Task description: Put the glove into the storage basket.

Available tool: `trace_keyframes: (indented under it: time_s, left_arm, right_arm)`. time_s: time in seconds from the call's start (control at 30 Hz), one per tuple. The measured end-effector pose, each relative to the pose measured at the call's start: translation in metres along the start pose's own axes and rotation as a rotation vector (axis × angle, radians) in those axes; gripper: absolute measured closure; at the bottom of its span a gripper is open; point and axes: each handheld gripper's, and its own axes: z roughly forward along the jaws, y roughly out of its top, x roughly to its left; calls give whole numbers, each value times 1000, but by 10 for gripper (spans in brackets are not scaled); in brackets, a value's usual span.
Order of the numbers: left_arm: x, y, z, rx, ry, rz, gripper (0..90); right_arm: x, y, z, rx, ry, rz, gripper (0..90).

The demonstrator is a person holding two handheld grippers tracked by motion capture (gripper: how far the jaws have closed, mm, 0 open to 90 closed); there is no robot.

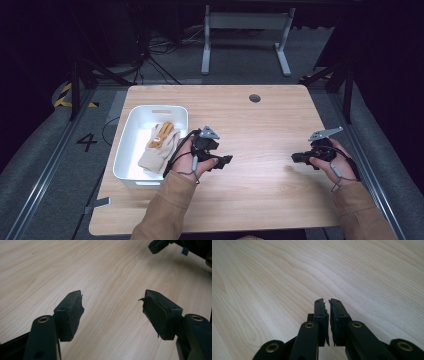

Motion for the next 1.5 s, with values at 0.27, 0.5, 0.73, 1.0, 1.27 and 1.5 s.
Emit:
trace_keyframes:
  time_s: [0.27, 0.5, 0.73, 1.0, 1.27, 1.5]
  left_arm:
    - [-1, -11, 23, 30, -25, 52, 347]
    - [-6, -17, 37, 69, -80, 121, 347]
    - [-10, -27, 50, 120, -132, 162, 336]
    - [-13, -39, 69, 160, -137, 182, 325]
    - [-16, -45, 81, 145, -133, 170, 299]
    - [-18, -46, 84, 132, -132, 183, 273]
  right_arm:
    - [2, -1, 7, 7, 27, -13, 849]
    - [1, -1, 7, 10, 31, -13, 849]
    - [2, 0, 7, 7, 31, -15, 849]
    - [2, -1, 10, 17, 34, -15, 849]
    - [0, -3, 15, 27, 39, -12, 848]
    - [-1, -4, 16, 32, 38, -9, 847]
